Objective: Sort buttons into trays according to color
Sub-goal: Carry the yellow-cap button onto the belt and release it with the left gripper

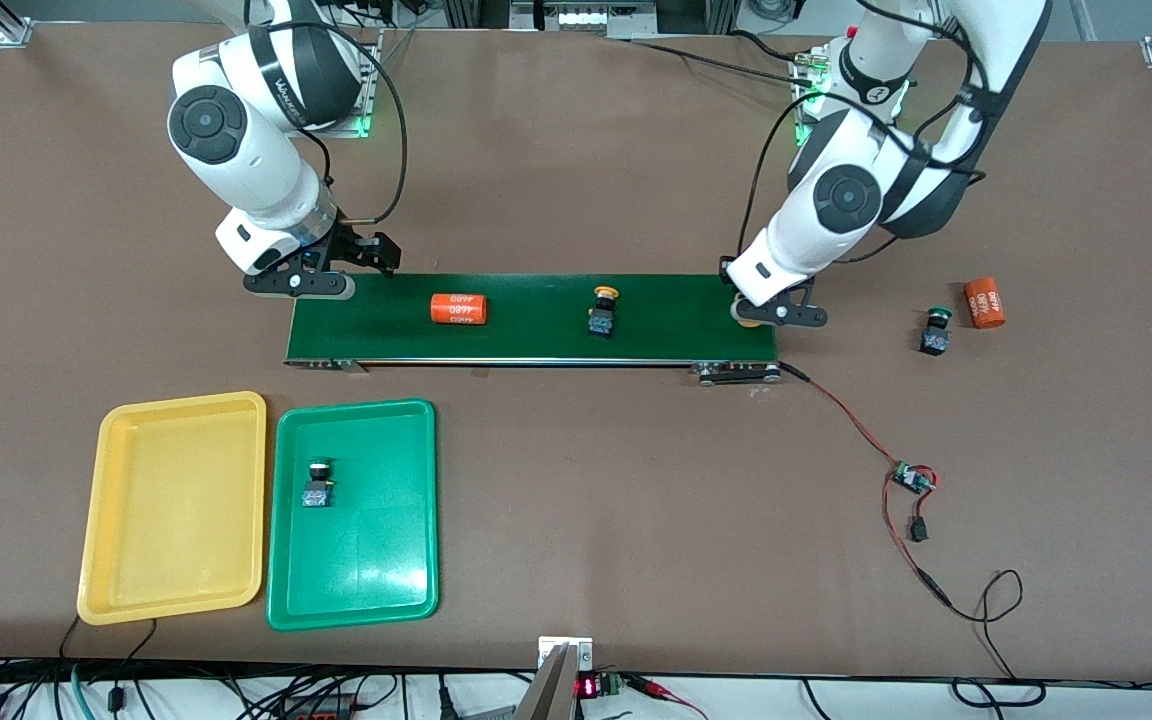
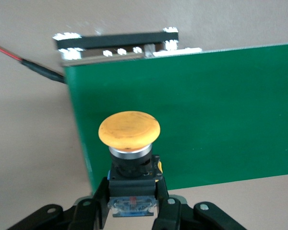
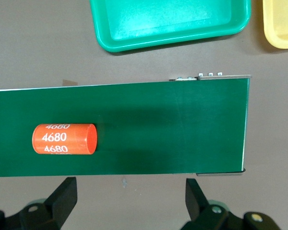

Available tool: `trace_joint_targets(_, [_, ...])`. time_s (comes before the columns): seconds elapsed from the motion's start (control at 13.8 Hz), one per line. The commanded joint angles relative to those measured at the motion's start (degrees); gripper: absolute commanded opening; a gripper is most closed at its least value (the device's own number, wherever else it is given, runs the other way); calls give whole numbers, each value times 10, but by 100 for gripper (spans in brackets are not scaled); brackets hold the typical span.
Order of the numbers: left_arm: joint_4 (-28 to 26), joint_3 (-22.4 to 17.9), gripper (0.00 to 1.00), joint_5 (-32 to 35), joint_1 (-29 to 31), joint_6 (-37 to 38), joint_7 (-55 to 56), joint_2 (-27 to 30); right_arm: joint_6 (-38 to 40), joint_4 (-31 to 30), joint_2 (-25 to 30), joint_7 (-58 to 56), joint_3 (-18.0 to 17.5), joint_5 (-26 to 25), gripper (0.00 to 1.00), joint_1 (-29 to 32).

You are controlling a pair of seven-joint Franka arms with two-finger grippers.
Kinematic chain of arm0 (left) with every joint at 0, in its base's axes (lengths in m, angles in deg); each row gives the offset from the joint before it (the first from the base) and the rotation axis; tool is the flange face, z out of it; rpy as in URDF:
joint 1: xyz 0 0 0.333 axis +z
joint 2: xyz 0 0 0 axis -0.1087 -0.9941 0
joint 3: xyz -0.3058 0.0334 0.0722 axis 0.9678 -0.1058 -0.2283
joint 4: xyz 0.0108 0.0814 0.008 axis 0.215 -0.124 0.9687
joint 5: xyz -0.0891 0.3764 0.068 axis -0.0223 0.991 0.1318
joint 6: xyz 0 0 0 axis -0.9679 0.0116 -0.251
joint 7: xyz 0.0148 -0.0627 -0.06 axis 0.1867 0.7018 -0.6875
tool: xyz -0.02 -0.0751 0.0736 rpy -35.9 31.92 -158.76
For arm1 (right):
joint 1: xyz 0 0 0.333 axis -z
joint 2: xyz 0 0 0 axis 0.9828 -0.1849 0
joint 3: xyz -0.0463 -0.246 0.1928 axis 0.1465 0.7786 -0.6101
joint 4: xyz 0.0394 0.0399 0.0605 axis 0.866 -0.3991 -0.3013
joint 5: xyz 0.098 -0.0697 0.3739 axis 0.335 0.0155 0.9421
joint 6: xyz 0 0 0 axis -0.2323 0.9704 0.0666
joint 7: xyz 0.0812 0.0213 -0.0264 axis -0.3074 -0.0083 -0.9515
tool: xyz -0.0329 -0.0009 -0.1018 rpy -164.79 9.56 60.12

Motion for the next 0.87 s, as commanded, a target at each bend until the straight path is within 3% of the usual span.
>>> trace_joint_targets(0.0, [36,-4,0,-12,-8,9,12,-53,1,9,-5,9,1,2,100,-4])
trace_joint_targets(0.14, [44,-4,0,-11,-18,9,24,-65,1,9,-5,9,1,2,100,-4])
trace_joint_targets(0.22, [46,-4,6,-11,-20,8,28,-66,1,9,-5,9,1,2,100,-4])
trace_joint_targets(0.29, [46,-4,34,-10,-24,7,22,-66,1,9,-5,9,1,2,100,-4])
trace_joint_targets(0.36, [46,-6,85,-8,-24,3,15,-63,1,9,-5,9,1,2,100,-4])
trace_joint_targets(0.43, [50,-10,100,-5,-24,-8,10,-55,1,9,-5,9,1,2,100,-4])
trace_joint_targets(0.58, [75,-10,100,-11,-22,-4,1,-48,1,9,-6,9,1,2,100,-4])
trace_joint_targets(0.8, [71,-18,100,-3,5,6,2,-18,0,9,-6,14,1,2,100,-4])
